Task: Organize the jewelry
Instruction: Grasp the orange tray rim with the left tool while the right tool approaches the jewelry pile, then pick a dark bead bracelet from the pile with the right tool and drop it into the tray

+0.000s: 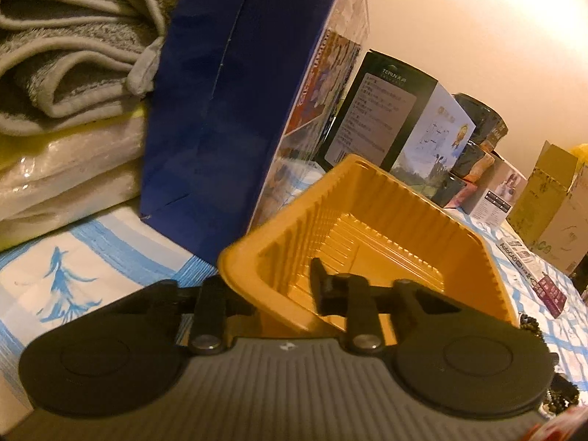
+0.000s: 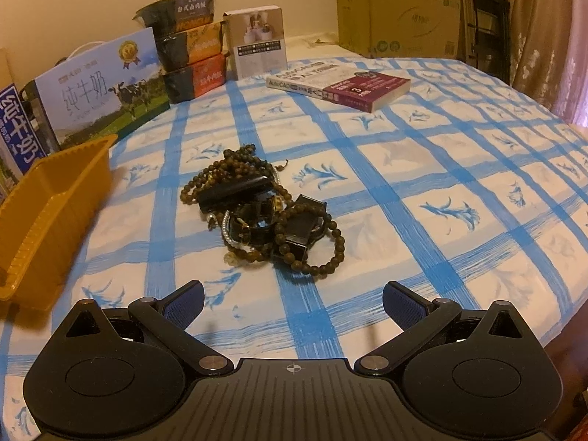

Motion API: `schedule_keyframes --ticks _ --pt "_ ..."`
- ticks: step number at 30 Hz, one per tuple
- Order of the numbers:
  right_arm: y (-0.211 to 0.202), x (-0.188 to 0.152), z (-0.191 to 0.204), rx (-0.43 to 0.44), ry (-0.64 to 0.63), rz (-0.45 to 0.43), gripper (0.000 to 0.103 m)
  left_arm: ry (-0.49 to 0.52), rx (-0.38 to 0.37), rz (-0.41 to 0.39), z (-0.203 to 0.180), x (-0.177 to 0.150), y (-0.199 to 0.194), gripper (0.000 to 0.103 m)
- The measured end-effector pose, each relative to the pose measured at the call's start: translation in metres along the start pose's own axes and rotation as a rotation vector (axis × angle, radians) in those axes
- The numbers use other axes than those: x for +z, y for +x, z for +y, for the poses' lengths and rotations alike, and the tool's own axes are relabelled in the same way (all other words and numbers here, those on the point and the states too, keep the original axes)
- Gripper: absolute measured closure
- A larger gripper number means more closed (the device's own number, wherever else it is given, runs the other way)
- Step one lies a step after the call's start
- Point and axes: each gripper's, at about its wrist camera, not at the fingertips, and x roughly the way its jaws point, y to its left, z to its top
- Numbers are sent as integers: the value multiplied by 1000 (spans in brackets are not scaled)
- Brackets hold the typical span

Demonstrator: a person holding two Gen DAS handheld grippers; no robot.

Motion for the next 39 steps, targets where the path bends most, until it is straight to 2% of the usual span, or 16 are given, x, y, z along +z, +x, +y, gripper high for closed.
schedule_keyframes --ticks 1,8,19,20,21,24,27,30,34,36,38,39 --pt "1 0 -1 -3 -3 1 0 5 -1 -4 -1 0 0 87" --pt "4 -2 -13 -30 16 5 0 56 -61 -39 -15 2 -8 90" --pt "0 6 -35 -34 28 -64 0 192 -161 -66 -84 -10 -16 93" --pt "1 8 -36 -20 25 -68 4 201 -162 -70 -88 -10 -16 93" --pt "1 9 -36 1 15 -73 15 208 -164 -73 -92 -10 -15 93" --pt "6 10 -31 30 -36 -57 29 227 -175 -77 -97 -7 -15 93" --pt "15 7 -22 44 -123 -51 51 269 -193 -88 -101 -4 -16 93" --pt "22 4 -12 49 -199 -48 62 302 -218 -89 -103 0 -16 93" --pt "32 2 2 47 -293 -47 72 348 -239 -89 -104 3 -15 94" --pt "37 1 6 29 -331 -37 87 350 -242 -81 -104 5 -15 95" --pt "38 0 8 25 -346 -37 96 353 -246 -77 -103 5 -14 95" --pt "37 0 8 25 -348 -43 96 355 -248 -76 -102 5 -14 95"
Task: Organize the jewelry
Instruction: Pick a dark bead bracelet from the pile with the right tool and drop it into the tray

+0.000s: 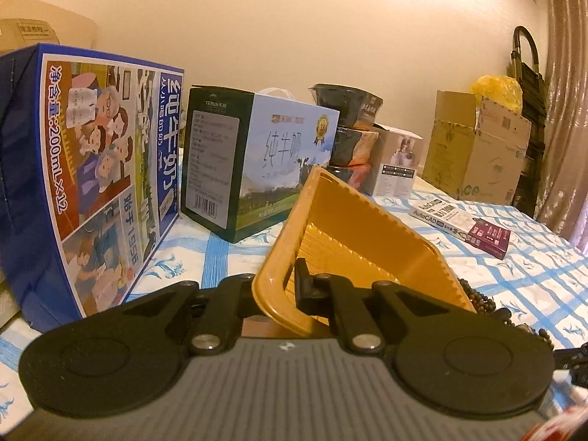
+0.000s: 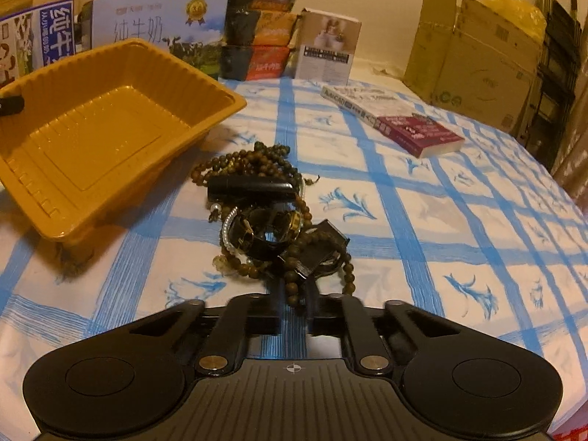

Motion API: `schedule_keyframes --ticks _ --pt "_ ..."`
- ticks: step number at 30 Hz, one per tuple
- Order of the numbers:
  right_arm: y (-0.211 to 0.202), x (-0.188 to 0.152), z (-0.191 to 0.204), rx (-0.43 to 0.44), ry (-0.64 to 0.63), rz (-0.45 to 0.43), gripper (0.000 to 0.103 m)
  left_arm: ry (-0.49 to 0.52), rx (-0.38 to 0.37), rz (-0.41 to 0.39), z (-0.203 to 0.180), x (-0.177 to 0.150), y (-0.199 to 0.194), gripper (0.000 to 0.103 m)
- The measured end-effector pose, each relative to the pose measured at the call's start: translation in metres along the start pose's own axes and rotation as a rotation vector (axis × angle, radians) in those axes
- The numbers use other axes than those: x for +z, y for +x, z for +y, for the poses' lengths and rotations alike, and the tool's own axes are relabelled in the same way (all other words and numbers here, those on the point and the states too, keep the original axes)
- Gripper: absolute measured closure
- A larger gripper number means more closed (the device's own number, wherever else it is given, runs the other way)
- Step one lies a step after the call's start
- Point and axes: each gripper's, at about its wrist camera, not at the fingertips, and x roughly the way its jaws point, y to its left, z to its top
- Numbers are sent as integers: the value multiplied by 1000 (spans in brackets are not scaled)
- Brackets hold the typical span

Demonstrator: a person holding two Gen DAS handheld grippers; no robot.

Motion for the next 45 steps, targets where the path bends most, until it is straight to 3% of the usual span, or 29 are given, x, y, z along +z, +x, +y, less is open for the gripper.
schedule_keyframes --ticks 11,14,20,27,31,33,35,39,45 --pt "-40 30 -29 62 134 -73 96 -2 -11 2 3 -1 -1 95" --pt "-51 50 -19 136 132 -114 96 -4 -12 4 3 -1 0 95" --pt "-54 84 22 363 152 -174 96 15 -10 5 2 -1 -1 96" --pt "-22 100 67 483 156 -137 96 40 -4 10 0 0 0 96" --pt "-6 92 82 450 123 -92 92 61 4 9 -2 0 0 95" --pt "-4 87 78 465 135 -79 78 62 2 9 -2 1 1 95" --pt "-7 81 73 464 160 -84 72 61 3 10 -2 1 1 95" --pt "-19 68 56 398 180 -103 72 61 2 10 -1 2 1 95" --pt "-27 42 15 231 234 -67 72 65 6 8 -3 2 1 95"
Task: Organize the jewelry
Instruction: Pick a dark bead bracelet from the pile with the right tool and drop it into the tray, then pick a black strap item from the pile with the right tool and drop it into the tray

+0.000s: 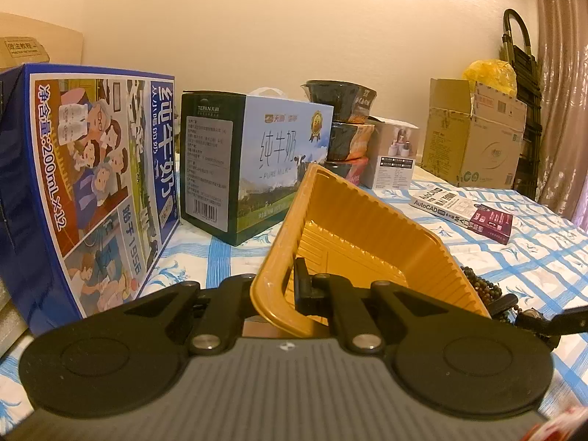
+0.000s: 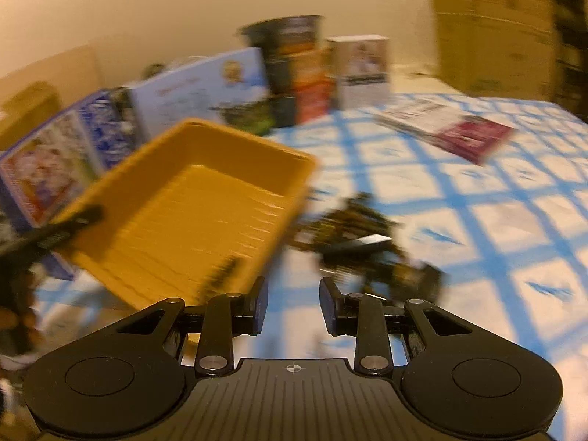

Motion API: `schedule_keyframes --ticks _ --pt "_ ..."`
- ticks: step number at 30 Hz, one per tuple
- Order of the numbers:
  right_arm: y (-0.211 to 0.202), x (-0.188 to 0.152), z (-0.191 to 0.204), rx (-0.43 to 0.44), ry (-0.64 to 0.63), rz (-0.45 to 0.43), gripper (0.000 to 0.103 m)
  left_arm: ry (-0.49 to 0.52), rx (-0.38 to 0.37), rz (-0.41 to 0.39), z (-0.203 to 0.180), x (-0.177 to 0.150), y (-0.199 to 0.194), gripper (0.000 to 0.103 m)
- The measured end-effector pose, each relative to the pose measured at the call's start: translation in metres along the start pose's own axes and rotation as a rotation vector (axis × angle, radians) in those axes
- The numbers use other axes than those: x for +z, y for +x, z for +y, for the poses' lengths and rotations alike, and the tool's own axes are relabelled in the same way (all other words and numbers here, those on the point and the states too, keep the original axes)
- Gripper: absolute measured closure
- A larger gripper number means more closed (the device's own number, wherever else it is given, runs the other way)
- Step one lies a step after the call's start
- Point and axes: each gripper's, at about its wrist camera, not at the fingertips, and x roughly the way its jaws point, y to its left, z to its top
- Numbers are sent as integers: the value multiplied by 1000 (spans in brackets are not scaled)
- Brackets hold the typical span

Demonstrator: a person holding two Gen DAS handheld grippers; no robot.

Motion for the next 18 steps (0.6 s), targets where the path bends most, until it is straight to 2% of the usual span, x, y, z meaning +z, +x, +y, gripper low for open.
schedule_keyframes --ticks 3,7,18 --pt "-3 -4 -18 -58 1 7 72 3 1 0 0 1 0 95" --pt "1 -1 -23 -110 -73 11 72 14 5 -1 -3 2 -1 95" --pt "40 2 -9 -117 -225 45 72 22 5 2 -5 4 0 95"
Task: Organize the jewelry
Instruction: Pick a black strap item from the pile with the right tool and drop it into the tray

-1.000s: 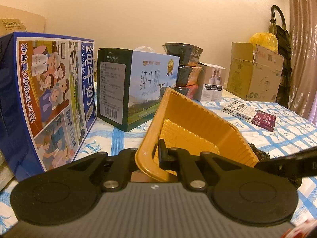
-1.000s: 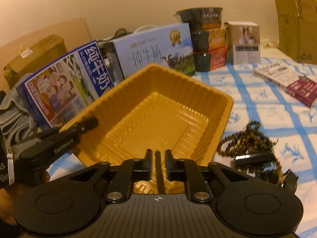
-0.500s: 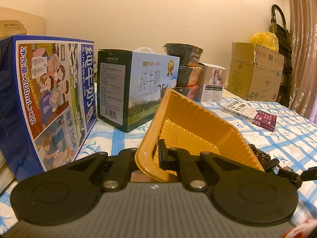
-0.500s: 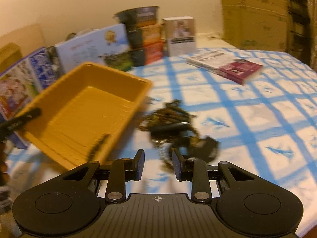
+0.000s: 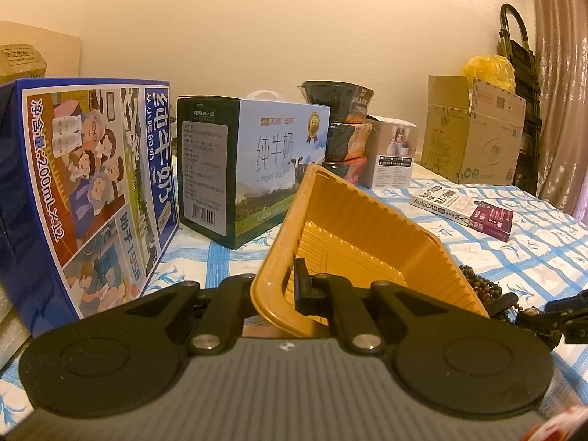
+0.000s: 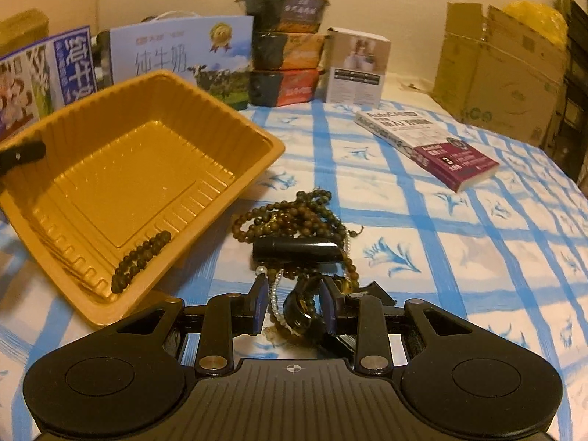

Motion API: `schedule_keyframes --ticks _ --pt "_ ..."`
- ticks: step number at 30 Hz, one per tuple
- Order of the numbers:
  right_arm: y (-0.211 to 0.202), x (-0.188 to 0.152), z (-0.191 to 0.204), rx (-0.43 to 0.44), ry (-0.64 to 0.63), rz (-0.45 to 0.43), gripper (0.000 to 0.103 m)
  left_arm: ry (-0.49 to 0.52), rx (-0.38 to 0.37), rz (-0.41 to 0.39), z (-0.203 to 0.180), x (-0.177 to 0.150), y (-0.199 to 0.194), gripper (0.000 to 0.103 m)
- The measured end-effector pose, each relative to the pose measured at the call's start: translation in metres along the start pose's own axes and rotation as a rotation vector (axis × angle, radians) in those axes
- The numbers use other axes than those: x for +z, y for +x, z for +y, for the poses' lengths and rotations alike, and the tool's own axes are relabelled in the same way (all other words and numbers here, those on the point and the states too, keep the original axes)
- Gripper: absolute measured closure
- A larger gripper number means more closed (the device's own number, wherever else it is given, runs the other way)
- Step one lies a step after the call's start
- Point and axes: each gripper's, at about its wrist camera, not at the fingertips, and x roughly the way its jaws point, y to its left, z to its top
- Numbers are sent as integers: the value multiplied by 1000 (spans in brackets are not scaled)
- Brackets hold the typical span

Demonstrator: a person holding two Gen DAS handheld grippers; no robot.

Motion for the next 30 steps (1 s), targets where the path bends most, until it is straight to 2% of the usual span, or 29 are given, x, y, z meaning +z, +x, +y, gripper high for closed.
schedule_keyframes --ticks 13,15,17,30 --pt "12 -5 1 -15 -70 41 73 -2 -1 1 0 1 0 96" --pt "14 -5 1 -13 -78 43 83 0 -2 -1 -1 1 0 96" --pt "16 -5 1 -6 -84 45 85 1 -3 0 -1 1 0 96" --pt "10 -6 2 -3 -112 -24 89 -1 -3 1 -2 1 -1 96"
